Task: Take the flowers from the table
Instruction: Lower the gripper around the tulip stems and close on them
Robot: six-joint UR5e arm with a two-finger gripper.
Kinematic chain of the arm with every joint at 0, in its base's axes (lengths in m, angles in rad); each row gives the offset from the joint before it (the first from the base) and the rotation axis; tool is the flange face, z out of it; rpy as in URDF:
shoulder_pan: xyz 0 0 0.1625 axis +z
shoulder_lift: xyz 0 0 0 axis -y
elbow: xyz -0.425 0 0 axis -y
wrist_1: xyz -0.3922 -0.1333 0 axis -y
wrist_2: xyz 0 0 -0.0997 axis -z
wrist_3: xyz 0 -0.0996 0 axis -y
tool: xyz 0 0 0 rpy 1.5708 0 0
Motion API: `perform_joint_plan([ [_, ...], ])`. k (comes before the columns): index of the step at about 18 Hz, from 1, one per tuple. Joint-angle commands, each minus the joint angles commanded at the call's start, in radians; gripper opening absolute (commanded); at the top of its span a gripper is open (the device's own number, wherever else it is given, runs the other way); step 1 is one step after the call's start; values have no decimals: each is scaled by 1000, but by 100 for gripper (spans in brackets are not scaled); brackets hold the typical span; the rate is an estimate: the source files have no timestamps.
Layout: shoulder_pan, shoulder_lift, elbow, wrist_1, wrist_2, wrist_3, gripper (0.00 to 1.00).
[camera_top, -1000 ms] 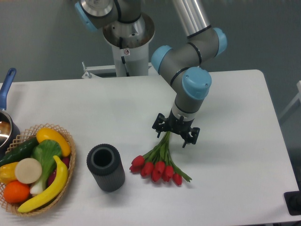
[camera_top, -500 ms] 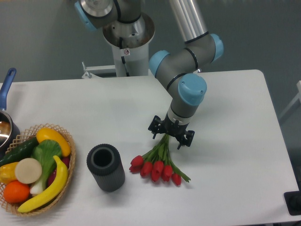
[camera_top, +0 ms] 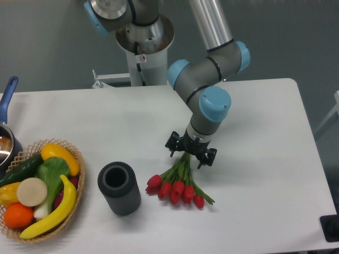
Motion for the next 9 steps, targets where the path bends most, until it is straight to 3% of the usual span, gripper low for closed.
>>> perform_joint_plan([
  [7, -8, -2, 3, 2, 2, 0, 100],
  [9, -9, -5, 3, 2, 2, 0, 96],
])
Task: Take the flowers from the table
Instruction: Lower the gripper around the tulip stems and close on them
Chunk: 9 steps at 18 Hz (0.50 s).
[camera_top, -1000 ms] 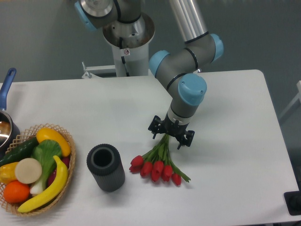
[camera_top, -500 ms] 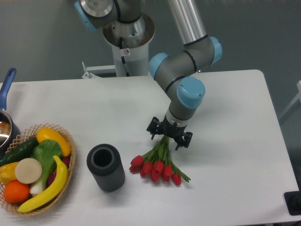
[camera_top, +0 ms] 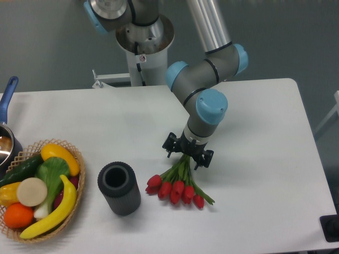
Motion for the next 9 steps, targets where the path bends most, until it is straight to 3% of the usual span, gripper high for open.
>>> perform_joint_plan([
  [9, -2, -8, -2, 0, 0, 0, 93],
])
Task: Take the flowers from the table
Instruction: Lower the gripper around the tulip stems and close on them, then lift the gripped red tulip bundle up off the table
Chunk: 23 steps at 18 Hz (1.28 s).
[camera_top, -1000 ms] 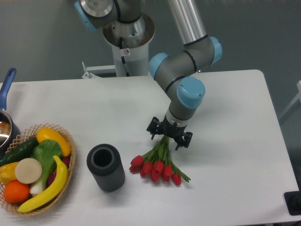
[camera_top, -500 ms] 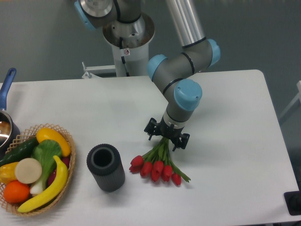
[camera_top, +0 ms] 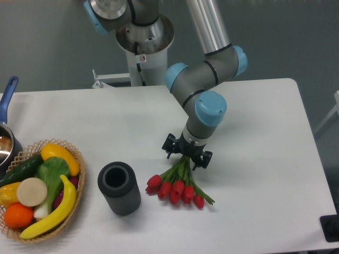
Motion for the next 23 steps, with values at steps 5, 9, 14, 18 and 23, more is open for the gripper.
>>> perform_joint_plan([
  [5, 0, 0, -2, 0, 0, 0, 85],
  [9, -5, 0, -2, 0, 0, 0, 76],
  [14, -5, 2, -2, -2, 0, 0, 60],
  [18, -6, 5, 2, -3, 0, 0, 48],
  [23, -6, 6, 5, -3, 0, 0, 41],
])
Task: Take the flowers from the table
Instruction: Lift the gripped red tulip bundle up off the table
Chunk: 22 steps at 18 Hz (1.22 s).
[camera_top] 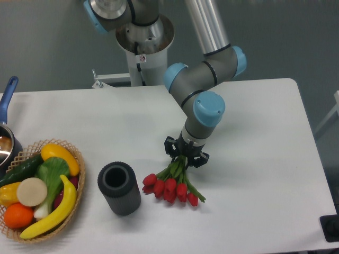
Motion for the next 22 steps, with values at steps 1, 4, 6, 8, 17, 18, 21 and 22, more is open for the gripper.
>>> perform_joint_plan([
  [1, 0, 2, 0, -2, -2, 0, 39],
  [4, 0, 2, 2, -2, -2, 0, 34],
  [6, 0, 2, 0, -2, -2, 0, 32],
  [8, 0, 3, 0, -2, -2, 2, 32],
  [17, 9, 73, 23, -2, -3, 3, 32],
  [18, 12, 90, 37, -3, -6, 2, 32],
  [21, 18, 117, 73, -5, -9, 2, 32],
  [22, 23, 129, 87, -5, -9, 0, 33],
])
